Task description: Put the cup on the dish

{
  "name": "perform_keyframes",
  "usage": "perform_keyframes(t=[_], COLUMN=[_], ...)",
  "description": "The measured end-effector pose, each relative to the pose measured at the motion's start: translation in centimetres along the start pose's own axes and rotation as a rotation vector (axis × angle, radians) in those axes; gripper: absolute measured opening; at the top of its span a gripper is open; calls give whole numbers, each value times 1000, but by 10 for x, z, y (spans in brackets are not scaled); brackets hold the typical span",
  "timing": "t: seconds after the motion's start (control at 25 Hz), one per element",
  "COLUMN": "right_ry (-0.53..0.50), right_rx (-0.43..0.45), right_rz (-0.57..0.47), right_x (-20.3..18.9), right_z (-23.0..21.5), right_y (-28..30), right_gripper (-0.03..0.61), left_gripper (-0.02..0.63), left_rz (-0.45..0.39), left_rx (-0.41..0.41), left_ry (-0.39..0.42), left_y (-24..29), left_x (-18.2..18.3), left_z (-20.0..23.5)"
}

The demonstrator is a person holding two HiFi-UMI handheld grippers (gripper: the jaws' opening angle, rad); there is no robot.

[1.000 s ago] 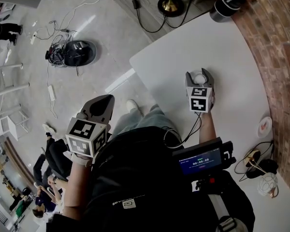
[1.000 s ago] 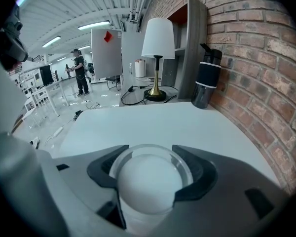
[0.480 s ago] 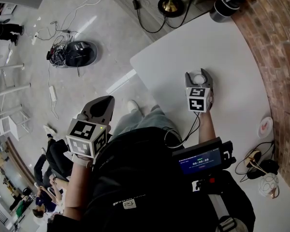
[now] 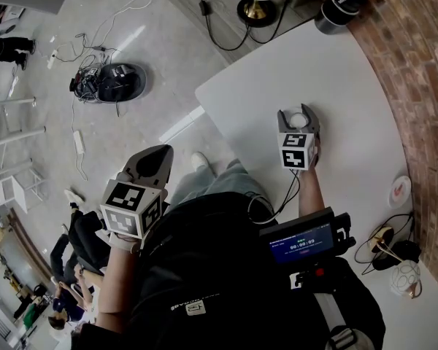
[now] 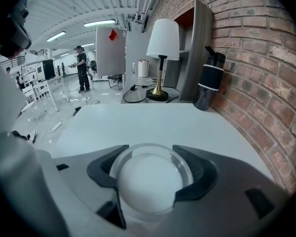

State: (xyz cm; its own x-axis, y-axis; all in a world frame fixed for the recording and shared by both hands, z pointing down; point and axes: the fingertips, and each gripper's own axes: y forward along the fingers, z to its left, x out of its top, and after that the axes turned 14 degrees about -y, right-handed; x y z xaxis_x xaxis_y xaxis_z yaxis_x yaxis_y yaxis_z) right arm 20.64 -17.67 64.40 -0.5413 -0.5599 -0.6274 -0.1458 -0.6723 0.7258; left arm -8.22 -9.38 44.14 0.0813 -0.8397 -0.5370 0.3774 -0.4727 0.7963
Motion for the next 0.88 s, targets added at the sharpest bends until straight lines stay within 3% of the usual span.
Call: perform_keyframes(t=[0.88], right_ry=[35], right_rx=[37], right_rz=[-1], right_x=[-7], right_z=[8], right_y=[-1], right_gripper=[278], left_gripper=[6], left_rz=[-10], left_rx=[-6], left_ry=[16], left_y=[-1], left_x=[-4], left_z=[-4])
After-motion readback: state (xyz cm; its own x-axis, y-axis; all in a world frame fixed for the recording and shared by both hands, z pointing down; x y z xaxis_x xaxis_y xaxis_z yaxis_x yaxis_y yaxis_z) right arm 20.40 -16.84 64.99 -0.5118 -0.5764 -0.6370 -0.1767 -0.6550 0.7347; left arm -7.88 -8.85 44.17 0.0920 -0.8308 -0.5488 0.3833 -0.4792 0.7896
